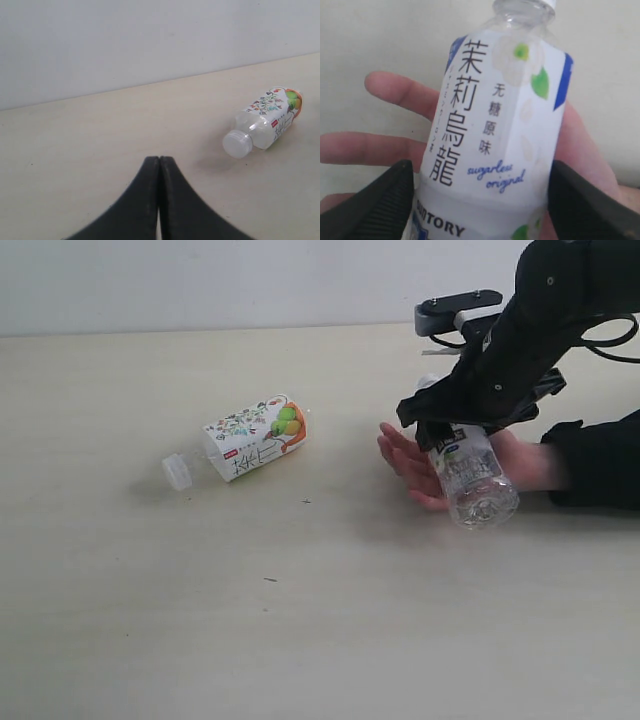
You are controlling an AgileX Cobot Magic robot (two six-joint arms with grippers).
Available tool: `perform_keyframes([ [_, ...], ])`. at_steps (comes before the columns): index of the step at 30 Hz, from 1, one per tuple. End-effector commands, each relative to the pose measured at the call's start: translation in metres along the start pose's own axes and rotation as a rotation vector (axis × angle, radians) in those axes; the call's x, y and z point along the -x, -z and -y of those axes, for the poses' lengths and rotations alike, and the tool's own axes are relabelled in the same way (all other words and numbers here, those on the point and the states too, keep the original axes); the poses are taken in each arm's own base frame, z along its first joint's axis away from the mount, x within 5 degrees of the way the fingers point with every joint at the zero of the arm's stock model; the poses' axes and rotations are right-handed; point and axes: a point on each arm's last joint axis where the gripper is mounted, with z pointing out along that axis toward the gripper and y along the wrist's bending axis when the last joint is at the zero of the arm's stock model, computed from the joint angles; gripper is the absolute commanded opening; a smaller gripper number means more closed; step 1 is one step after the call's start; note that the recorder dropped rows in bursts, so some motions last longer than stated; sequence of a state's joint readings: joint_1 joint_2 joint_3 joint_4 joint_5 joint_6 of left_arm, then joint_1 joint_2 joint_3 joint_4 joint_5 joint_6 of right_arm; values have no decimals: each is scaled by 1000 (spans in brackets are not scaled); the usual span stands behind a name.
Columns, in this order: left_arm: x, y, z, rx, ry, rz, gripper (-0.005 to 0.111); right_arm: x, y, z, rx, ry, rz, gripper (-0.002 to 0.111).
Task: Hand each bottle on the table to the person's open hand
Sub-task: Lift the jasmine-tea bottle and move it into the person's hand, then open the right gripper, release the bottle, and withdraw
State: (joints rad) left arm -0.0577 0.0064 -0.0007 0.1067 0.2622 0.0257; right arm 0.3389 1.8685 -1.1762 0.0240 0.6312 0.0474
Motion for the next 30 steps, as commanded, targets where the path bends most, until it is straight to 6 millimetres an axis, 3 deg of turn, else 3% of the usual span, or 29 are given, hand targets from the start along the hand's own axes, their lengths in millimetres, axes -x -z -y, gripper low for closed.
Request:
perform_keyframes([
  [1, 0, 0, 0, 0, 7, 11, 1, -1, -5, 2, -11, 2, -11, 21],
  [9, 0, 0, 0, 0, 7, 11, 1, 1, -4, 2, -10, 3, 8, 82],
  [15, 0, 0, 0, 0, 7, 11, 1, 4, 10, 1, -7, 7, 51, 103],
  [19, 0, 0, 0, 0, 7, 11, 1, 8, 38, 2, -17, 28, 126, 104],
  [25, 0, 0, 0, 0, 7, 11, 1, -2, 105, 4, -50, 85, 202, 102],
  [27, 0, 0, 0, 0, 7, 11, 1, -12, 133, 6, -71, 141, 207, 93],
  [30, 0, 0, 0, 0, 7, 11, 1, -37, 172, 7, -82, 173, 249, 63],
])
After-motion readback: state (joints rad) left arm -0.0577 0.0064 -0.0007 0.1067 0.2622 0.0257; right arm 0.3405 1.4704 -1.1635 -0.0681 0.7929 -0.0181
